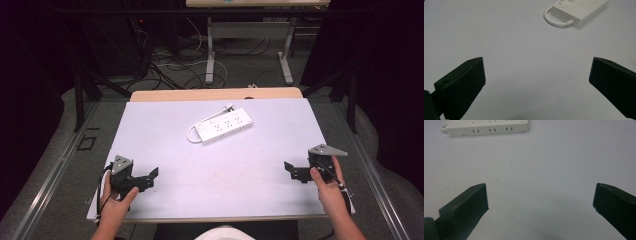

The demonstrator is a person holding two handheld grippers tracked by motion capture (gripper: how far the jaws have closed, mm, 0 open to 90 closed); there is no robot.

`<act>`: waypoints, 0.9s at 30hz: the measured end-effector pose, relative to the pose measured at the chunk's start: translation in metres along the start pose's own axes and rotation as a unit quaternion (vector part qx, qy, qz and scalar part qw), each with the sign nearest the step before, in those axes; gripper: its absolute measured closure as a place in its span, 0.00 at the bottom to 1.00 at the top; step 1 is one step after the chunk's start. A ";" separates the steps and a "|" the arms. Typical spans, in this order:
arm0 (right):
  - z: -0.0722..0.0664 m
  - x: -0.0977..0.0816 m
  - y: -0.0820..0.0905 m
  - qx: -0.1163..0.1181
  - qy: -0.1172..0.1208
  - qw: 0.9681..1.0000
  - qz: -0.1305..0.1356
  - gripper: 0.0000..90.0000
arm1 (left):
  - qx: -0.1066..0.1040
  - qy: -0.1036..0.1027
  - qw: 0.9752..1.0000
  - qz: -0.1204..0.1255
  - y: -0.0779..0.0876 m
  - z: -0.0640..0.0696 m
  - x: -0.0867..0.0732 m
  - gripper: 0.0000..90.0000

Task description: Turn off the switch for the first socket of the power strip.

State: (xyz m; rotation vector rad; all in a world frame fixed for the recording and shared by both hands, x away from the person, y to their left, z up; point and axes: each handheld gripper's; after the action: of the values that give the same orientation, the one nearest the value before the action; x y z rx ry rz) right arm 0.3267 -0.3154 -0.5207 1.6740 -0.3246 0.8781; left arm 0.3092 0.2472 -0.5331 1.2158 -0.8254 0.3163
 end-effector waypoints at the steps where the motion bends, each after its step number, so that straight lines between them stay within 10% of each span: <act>1: 0.002 -0.001 -0.001 -0.004 0.003 1.000 0.001 0.00 | 0.000 0.002 1.000 0.000 0.000 0.000 0.000 0.00; 27: 0.022 -0.024 -0.019 -0.015 -0.021 0.999 -0.032 0.00 | -0.001 0.003 1.000 -0.001 -0.001 -0.001 0.000 0.00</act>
State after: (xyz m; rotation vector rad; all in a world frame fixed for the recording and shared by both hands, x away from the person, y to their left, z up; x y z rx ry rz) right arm 0.3301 -0.3354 -0.5527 1.6683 -0.3091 0.7869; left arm 0.3100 0.2484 -0.5337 1.2135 -0.8195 0.3167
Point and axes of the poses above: each handheld gripper's, and its own axes: y roughly backward along the jaws, x roughly out of its top, z roughly to its right, and after that the axes turned 12 degrees about -z, right-handed
